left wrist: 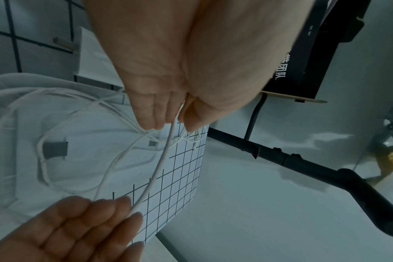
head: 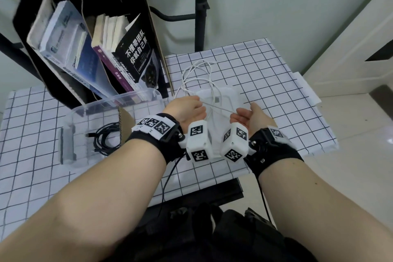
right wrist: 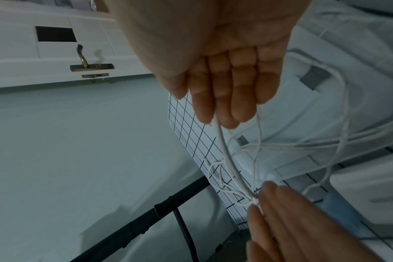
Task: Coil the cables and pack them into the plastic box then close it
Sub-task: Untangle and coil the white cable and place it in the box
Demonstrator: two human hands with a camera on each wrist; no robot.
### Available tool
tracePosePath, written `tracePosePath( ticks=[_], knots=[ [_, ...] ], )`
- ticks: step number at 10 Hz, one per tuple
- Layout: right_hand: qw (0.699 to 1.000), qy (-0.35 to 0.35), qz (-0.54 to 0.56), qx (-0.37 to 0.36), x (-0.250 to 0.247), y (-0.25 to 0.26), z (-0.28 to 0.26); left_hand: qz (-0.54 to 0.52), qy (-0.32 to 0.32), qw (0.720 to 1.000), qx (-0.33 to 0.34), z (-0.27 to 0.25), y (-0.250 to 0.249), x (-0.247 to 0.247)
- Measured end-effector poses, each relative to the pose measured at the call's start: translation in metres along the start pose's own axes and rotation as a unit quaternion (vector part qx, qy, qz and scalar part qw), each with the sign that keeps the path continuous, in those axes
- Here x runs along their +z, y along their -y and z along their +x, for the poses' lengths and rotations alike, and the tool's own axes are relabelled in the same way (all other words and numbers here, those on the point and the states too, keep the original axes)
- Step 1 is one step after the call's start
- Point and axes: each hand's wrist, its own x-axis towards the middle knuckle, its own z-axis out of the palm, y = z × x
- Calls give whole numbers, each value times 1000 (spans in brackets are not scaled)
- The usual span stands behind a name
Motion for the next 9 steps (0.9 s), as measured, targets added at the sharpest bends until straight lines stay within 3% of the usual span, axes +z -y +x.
tracePosePath(
  ticks=[1, 6, 8, 9],
  knots=[
    [1000, -6, -6, 10, -6, -1, -3, -66, 11, 998, -11, 18, 0, -4],
    [993, 27, -119, -3, 2, 1, -21, -56, 47, 994, 80, 2, -13, -34],
    [995, 57, -76, -21, 16, 0, -36, -32, 41, 992, 116, -17, -22, -43],
    [995, 83, -49, -40, 24, 1, -44, 10, 69, 991, 118, -28, -23, -47]
  ],
)
